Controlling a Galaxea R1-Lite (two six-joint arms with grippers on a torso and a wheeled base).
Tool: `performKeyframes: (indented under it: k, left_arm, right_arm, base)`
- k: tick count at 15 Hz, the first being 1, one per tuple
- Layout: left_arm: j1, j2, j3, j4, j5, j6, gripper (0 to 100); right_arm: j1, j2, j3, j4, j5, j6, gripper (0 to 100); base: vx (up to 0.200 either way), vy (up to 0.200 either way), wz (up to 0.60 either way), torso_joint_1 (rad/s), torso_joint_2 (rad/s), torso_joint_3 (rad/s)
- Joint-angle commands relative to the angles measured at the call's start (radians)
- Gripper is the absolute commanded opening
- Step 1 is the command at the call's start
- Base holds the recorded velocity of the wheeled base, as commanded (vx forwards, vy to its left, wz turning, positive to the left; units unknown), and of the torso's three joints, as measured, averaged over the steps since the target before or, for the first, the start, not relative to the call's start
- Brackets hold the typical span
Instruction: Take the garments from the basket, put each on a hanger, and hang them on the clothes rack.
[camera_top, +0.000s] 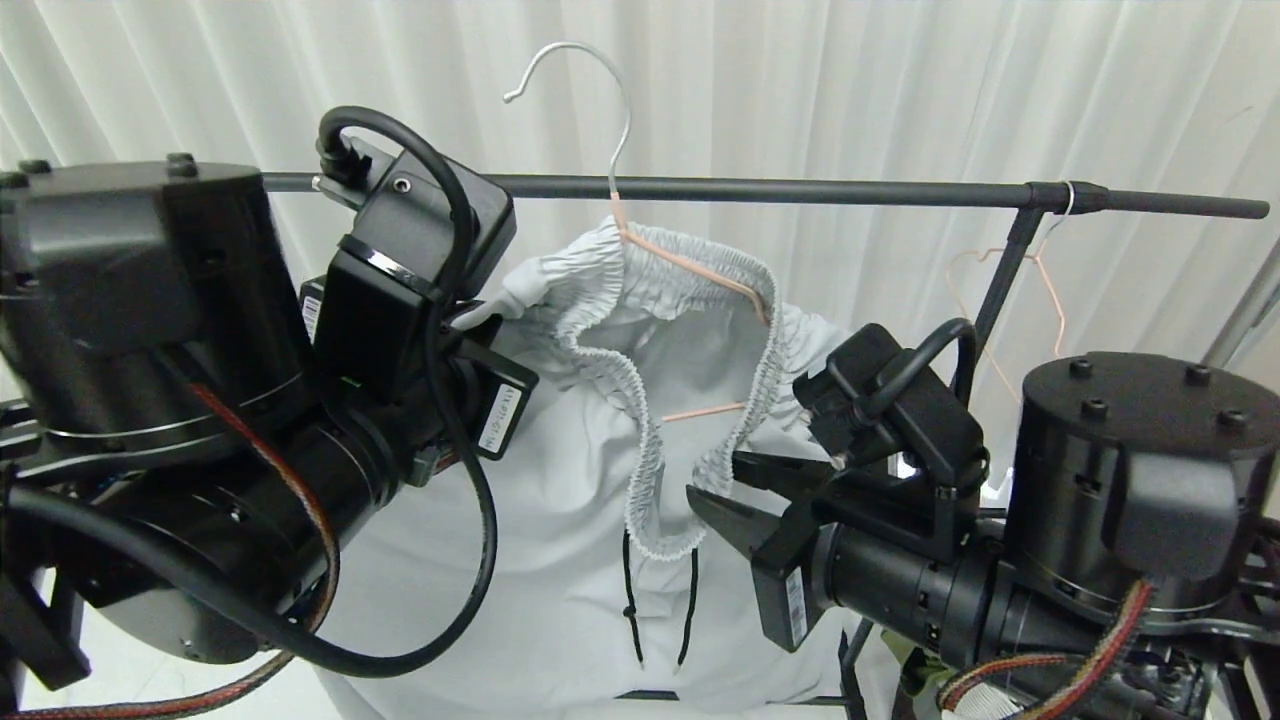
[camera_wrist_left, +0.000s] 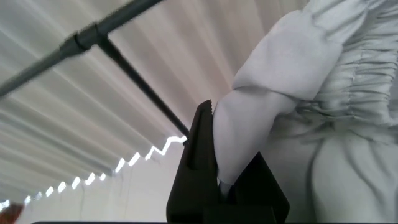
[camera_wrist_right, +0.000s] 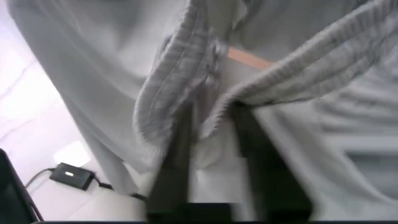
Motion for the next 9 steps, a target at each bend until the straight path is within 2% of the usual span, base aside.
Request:
performKeyframes:
  k: [1, 2, 5, 6, 9]
  left_arm:
    - [-0.011, -0.006, 0.014, -0.024, -0.014, 0.03, 0]
    - [-0.011, -0.006, 0.032, -0.072, -0.034, 0.062, 0]
    - [-0.011, -0.007, 0.088, -0.152, -0.061, 0.119, 0]
    - [-0.011, -0.004, 0.117, -0.187, -0.077, 0.119, 0]
    - [-0.011, -0.01, 0.169, -0.248, -0.132, 0.119, 0]
  right_arm:
    - [-0.003, -0.036, 0.038, 0.001, -0.02, -0.002, 100]
    - [-0.013, -0.068, 0.074, 0.002, -0.037, -0.006, 100]
    - [-0.097, -0.159, 0.089, 0.082, -0.045, -0.112, 100]
    - [-0.141, -0.196, 0.069, 0.136, -0.039, -0.177, 100]
    - [-0.184, -0.19, -0.022, 0.174, -0.034, -0.275, 100]
  base:
    - [0.0, 0.0, 0.0, 0.0, 0.0, 0.0]
    - [0.0, 0.0, 0.0, 0.0, 0.0, 0.0]
    - [0.0, 0.0, 0.0, 0.0, 0.0, 0.0]
    - [0.0, 0.0, 0.0, 0.0, 0.0, 0.0]
    - [0.0, 0.0, 0.0, 0.0, 0.0, 0.0]
